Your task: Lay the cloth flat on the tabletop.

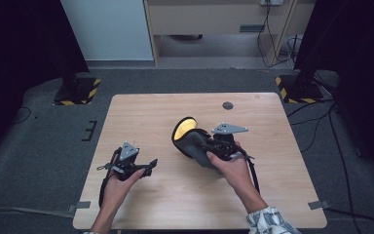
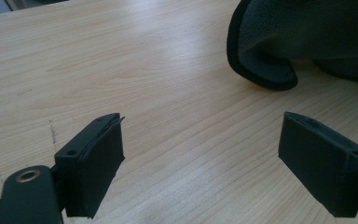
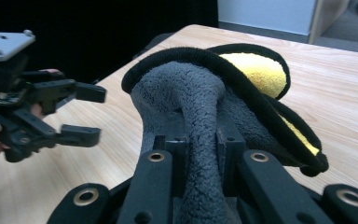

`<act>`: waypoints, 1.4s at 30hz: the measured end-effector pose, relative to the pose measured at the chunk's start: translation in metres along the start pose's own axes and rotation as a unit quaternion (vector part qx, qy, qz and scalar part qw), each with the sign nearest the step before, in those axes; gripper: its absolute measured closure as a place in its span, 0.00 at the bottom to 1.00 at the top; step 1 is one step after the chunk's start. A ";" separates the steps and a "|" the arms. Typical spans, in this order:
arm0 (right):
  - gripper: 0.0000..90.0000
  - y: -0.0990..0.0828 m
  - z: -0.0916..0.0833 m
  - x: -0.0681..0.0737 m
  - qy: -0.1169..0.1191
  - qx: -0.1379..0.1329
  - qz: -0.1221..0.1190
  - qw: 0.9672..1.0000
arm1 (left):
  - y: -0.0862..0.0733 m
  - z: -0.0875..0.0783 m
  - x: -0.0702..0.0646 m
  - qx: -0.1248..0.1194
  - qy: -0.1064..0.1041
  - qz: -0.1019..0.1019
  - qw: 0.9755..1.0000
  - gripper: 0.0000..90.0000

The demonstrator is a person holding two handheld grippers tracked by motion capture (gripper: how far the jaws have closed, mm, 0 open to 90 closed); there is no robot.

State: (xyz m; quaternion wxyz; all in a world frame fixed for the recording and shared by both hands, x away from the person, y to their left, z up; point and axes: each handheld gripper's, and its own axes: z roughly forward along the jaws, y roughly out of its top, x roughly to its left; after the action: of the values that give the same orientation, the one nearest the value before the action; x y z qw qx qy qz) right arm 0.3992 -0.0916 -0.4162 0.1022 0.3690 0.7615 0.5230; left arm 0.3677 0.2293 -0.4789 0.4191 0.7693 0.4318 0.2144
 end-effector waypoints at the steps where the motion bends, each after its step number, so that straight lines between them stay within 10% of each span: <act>1: 0.88 0.000 0.000 0.000 0.000 0.000 0.000 1.000 | 0.000 0.000 0.000 0.001 -0.001 0.000 1.000 0.15; 16: 0.88 0.012 0.009 0.026 0.025 0.013 -0.005 1.000 | 0.005 0.000 -0.002 -0.003 -0.003 0.010 1.000 0.14; 42: 0.87 -0.028 0.035 0.010 0.032 0.054 0.012 0.998 | -0.003 0.054 -0.007 0.015 -0.018 0.018 1.000 0.14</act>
State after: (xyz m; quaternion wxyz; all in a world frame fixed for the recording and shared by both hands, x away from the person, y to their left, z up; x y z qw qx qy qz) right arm 0.3981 -0.0647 -0.4532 0.0520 0.3662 0.7869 0.4940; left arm 0.3997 0.1991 -0.5113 0.4111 0.7873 0.4131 0.2011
